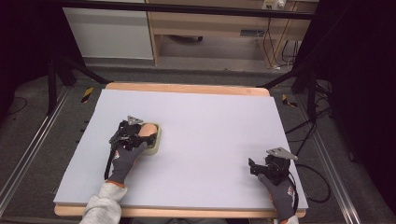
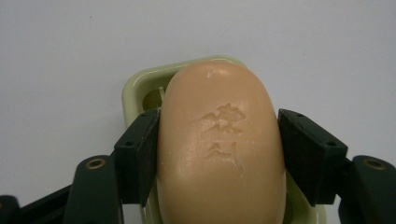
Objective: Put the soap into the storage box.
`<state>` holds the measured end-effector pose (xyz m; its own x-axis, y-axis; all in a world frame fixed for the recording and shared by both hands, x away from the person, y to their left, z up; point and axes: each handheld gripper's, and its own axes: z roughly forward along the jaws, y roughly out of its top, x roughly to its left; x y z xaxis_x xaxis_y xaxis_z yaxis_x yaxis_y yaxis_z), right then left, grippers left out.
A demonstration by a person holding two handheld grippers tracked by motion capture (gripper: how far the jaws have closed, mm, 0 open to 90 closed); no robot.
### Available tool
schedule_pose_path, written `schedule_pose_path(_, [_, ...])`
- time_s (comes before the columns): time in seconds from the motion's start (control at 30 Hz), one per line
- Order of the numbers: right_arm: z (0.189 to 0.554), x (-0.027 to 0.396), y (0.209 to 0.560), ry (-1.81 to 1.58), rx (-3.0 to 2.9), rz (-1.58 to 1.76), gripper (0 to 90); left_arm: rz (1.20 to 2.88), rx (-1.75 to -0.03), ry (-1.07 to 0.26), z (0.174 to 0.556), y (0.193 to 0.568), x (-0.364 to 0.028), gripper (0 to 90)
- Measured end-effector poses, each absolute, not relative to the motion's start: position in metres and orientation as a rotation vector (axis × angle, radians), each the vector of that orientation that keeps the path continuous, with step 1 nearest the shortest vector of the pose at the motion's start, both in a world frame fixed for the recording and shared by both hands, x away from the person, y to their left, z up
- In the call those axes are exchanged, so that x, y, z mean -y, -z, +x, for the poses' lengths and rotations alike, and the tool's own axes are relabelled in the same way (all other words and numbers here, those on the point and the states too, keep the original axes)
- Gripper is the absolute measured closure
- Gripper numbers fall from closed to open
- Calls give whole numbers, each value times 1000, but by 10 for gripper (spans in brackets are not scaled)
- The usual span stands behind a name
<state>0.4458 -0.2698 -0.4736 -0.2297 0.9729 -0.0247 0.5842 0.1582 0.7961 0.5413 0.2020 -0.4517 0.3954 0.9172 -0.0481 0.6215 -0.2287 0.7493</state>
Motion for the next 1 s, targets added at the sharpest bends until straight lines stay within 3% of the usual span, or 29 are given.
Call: schedule_pose_path(1.0, [445,269,473,-914,-1882,1481,67,1963,-1315,-555,540,455,-199,311])
